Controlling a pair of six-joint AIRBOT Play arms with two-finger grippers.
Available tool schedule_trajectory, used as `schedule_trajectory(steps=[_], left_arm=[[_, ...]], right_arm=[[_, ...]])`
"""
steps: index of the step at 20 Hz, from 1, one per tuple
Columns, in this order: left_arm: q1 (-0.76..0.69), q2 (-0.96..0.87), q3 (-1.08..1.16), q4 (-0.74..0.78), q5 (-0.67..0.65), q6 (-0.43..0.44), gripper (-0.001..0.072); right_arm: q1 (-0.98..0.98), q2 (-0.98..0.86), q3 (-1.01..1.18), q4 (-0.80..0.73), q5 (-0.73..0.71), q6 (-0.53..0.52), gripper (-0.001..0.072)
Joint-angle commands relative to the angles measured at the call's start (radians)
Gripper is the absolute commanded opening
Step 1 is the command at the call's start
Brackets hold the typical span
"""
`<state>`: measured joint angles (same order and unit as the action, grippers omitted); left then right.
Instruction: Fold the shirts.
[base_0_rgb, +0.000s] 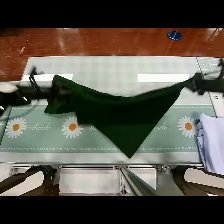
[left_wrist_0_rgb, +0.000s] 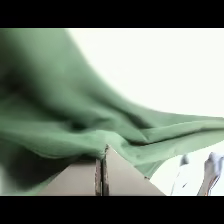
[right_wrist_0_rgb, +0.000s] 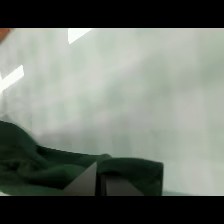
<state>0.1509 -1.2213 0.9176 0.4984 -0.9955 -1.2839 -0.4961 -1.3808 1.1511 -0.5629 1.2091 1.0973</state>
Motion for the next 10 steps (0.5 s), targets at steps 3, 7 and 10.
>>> schedule_trajectory(steps=[3, 7, 10], left_arm=[[0.005, 0.069, 0.614, -0.023, -0.061, -0.024, 0.0015], [0.006, 0.098, 1.038, 0.284, -0.219, -0.150, 0.0015], [0.006, 0.197, 1.169, 0.547, -0.319, -0.188, 0.0015]], right_arm=[[0.002, 0.168, 0.439, -0.053, 0.107, 0.145, 0.0022], [0.000, 0.386, 0.580, -0.119, 0.120, 0.181, 0.0022], [0.000, 0.555, 0.594, -0.193, 0.121, 0.207, 0.0022]])
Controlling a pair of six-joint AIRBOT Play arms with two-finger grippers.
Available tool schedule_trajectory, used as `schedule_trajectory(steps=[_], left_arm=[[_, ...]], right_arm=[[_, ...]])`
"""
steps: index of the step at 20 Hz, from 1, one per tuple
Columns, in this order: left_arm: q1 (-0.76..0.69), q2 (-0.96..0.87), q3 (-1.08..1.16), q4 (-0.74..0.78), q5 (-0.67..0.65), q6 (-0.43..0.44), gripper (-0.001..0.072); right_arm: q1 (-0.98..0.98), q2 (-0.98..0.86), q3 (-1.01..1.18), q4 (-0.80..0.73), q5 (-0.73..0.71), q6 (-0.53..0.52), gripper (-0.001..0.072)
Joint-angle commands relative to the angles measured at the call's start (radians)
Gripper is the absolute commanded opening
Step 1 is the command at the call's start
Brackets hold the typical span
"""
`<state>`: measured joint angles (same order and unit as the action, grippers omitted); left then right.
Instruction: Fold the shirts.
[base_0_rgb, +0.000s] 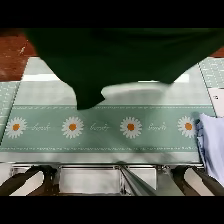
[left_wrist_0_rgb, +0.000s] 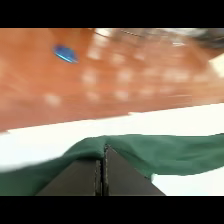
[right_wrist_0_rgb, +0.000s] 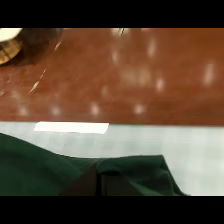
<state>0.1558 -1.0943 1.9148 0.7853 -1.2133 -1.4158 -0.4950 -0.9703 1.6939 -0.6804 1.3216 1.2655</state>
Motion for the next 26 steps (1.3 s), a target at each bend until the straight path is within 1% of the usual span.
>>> schedule_trajectory(steps=[1, 6, 9, 11, 12, 13, 15, 16, 18, 19, 21, 23, 26], left_arm=[[0.001, 0.124, 0.162, 0.322, -0.104, -0.056, 0.0015], [-0.001, 0.369, 0.130, 0.542, -0.185, -0.080, 0.0016], [-0.029, 0.472, 0.110, 0.560, -0.161, -0.125, 0.0016], [-0.080, 0.497, 0.084, 0.577, -0.162, -0.128, 0.0015], [-0.095, 0.496, 0.067, 0.609, -0.171, -0.135, 0.0015], [-0.102, 0.493, 0.032, 0.648, -0.180, -0.159, 0.0016], [-0.102, 0.488, -0.078, 0.701, -0.197, -0.177, 0.0016], [-0.102, 0.481, -0.151, 0.708, -0.198, -0.195, 0.0016], [-0.102, 0.440, -0.315, 0.707, -0.187, -0.203, 0.0016], [-0.102, 0.405, -0.396, 0.706, -0.167, -0.210, 0.0016], [-0.102, 0.319, -0.521, 0.686, -0.095, -0.210, 0.0016], [-0.102, 0.208, -0.587, 0.636, -0.013, -0.209, 0.0016], [-0.102, -0.015, -0.591, 0.528, 0.056, -0.198, 0.0016]], right_arm=[[-0.001, 0.197, 0.051, -0.104, 0.014, 0.055, 0.0022], [0.000, 0.381, 0.051, -0.265, 0.077, 0.159, 0.0022], [0.000, 0.433, 0.051, -0.338, 0.135, 0.191, 0.0022], [0.000, 0.435, 0.050, -0.360, 0.182, 0.202, 0.0022], [0.000, 0.435, 0.037, -0.365, 0.194, 0.210, 0.0022], [0.000, 0.435, 0.015, -0.367, 0.201, 0.217, 0.0022], [-0.001, 0.435, -0.063, -0.342, 0.204, 0.231, 0.0022], [-0.001, 0.432, -0.117, -0.326, 0.201, 0.231, 0.0022], [0.000, 0.409, -0.227, -0.285, 0.189, 0.213, 0.0022], [0.000, 0.393, -0.284, -0.255, 0.164, 0.196, 0.0022], [0.000, 0.344, -0.411, -0.149, 0.064, 0.127, 0.0022], [0.000, 0.255, -0.496, -0.106, -0.011, 0.081, 0.0022], [0.012, 0.042, -0.516, -0.024, -0.054, -0.016, 0.0022]])
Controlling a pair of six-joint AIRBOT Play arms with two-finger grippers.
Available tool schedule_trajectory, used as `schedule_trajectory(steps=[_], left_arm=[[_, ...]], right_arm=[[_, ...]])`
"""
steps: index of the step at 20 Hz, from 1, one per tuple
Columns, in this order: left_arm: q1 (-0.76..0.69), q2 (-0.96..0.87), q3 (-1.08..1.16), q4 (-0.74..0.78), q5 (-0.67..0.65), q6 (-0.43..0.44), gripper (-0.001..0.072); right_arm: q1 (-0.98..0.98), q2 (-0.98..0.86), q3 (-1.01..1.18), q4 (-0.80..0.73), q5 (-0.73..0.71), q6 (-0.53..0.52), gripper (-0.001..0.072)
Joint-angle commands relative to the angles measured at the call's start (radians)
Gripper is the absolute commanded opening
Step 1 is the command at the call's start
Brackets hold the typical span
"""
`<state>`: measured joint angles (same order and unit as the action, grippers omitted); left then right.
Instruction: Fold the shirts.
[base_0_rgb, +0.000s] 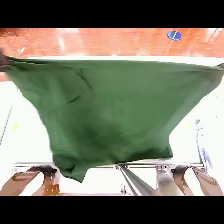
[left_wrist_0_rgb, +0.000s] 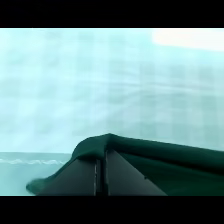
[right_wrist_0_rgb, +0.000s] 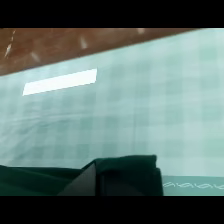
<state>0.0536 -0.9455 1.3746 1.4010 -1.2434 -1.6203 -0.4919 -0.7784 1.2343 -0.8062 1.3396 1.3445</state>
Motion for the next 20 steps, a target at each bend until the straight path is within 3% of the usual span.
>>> schedule_trajectory(steps=[1, 5, 8, 12, 15, 18, 20], left_arm=[[0.000, -0.235, -0.051, -0.133, 0.124, 0.010, 0.0016], [0.000, -0.506, 0.018, -0.315, 0.250, 0.064, 0.0016], [0.002, -0.684, 0.154, -0.325, 0.265, 0.062, 0.0016], [0.003, -0.805, 0.290, -0.330, 0.214, -0.033, 0.0016], [0.020, -0.806, 0.328, -0.324, 0.027, 0.114, 0.0016], [0.028, -0.800, 0.302, -0.297, -0.189, 0.173, 0.0016], [0.012, -0.801, 0.215, -0.245, -0.227, 0.180, 0.0016]], right_arm=[[0.035, -0.220, -0.056, 0.105, -0.103, -0.108, 0.0022], [0.198, -0.521, -0.035, 0.105, -0.304, -0.138, 0.0022], [0.215, -0.754, 0.109, 0.133, -0.381, -0.100, 0.0022], [0.214, -0.944, 0.303, 0.135, -0.280, -0.052, 0.0022], [0.184, -0.949, 0.323, 0.075, -0.120, -0.084, 0.0023], [0.150, -0.945, 0.309, -0.058, 0.117, -0.126, 0.0023], [0.151, -0.944, 0.243, -0.163, 0.161, -0.119, 0.0023]])
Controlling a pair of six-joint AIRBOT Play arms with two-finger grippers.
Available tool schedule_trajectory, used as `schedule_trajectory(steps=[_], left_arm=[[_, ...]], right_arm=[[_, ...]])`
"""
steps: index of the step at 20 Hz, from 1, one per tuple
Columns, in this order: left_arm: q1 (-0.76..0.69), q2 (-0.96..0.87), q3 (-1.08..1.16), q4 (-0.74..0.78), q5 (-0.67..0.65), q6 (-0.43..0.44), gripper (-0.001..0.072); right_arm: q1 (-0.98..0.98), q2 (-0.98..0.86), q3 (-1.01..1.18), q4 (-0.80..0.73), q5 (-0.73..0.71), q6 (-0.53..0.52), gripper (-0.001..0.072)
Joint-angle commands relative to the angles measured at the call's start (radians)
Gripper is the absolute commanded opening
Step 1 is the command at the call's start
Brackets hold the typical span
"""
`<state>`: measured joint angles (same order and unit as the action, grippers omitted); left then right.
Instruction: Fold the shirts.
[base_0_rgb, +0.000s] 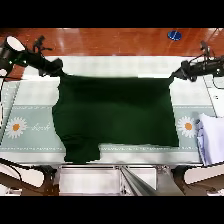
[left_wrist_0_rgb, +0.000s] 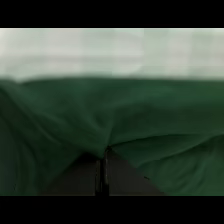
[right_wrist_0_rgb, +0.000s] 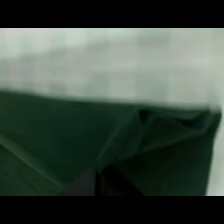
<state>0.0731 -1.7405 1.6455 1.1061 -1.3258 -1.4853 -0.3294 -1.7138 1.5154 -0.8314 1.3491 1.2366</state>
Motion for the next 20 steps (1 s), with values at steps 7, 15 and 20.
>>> schedule_trajectory(steps=[7, 15, 20], left_arm=[[-0.018, -0.013, -0.245, 0.083, -0.161, 0.047, 0.0046], [0.083, 0.272, -0.420, 0.126, -0.205, 0.060, 0.0511], [0.348, 0.624, -0.929, 0.064, -0.081, 0.052, 0.0510]], right_arm=[[0.024, -0.009, -0.198, -0.142, 0.043, 0.024, 0.0266], [-0.191, 0.312, -0.377, -0.172, -0.050, 0.050, 0.0414], [-0.285, 0.652, -0.841, 0.008, -0.272, -0.047, 0.0414]])
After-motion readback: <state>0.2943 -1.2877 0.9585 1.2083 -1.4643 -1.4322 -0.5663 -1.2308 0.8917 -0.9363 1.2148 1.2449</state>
